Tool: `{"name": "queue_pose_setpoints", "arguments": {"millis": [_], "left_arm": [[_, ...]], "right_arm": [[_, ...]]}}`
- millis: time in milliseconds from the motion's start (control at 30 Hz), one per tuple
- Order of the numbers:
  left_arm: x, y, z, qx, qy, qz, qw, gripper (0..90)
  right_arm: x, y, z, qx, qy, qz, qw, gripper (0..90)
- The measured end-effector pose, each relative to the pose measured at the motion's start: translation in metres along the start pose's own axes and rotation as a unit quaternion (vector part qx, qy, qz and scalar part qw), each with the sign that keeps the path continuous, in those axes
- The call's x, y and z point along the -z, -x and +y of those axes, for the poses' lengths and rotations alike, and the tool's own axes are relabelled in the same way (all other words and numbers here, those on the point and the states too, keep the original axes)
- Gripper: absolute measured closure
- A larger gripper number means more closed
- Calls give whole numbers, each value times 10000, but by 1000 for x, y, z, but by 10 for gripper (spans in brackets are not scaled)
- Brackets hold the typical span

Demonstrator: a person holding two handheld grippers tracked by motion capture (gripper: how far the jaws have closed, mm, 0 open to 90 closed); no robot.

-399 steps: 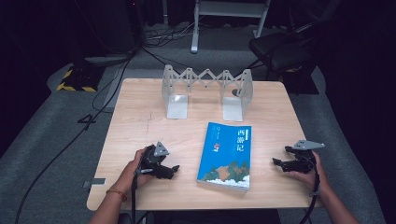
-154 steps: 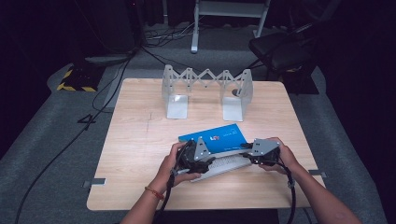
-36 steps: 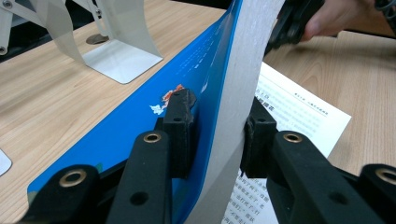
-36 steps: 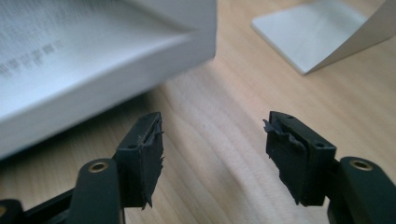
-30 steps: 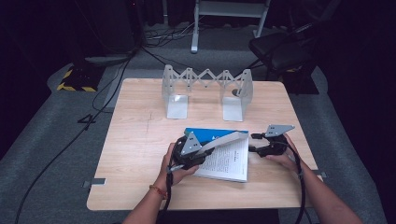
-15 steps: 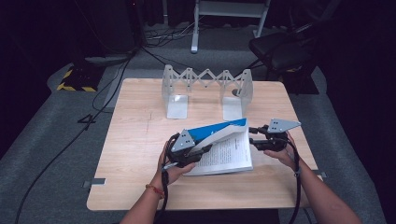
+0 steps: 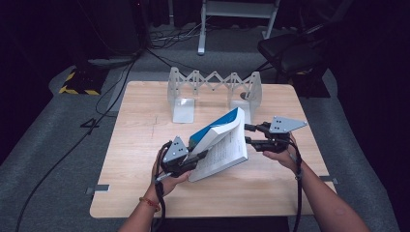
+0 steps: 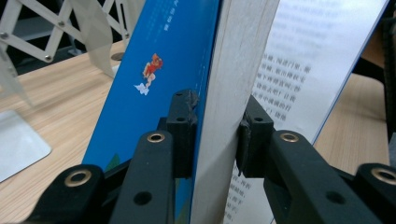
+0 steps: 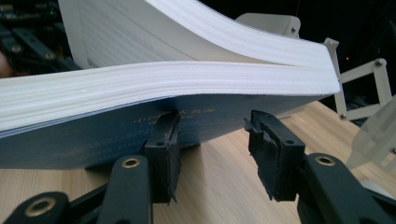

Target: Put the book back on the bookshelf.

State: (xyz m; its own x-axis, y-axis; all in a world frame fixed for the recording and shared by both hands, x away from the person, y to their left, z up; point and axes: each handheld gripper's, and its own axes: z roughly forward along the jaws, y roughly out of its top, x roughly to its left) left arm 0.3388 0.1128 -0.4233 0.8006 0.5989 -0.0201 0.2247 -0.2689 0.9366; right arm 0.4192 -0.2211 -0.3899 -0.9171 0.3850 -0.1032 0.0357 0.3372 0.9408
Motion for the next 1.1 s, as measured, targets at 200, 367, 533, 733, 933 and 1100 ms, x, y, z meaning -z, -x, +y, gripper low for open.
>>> {"name": "queue_pose_setpoints", "arguments": {"millis": [200,367,533,733,933,1100], "left_arm": [[7,4,-8,-279,-118,278,9992,664],[2,3,-14,-204,-320,222,9990,593],[1,-1,-15,-112,-275,113,9995,655],[-9,-8,-15,178,-21,-371,9992,704],[-28,2,-7,102,5,-661,9978,686],[-51,14,2,71,91,-998,9949,677]], "right_arm": [[-13,-10,14,117,25,91,9999,501],[-21,-14,16,63,87,156,9998,481],[-24,-14,17,68,165,180,9997,482],[-18,-13,13,134,146,80,9998,481],[2,-7,6,149,92,-130,9998,481],[27,-1,3,163,114,-315,9993,481]]}}
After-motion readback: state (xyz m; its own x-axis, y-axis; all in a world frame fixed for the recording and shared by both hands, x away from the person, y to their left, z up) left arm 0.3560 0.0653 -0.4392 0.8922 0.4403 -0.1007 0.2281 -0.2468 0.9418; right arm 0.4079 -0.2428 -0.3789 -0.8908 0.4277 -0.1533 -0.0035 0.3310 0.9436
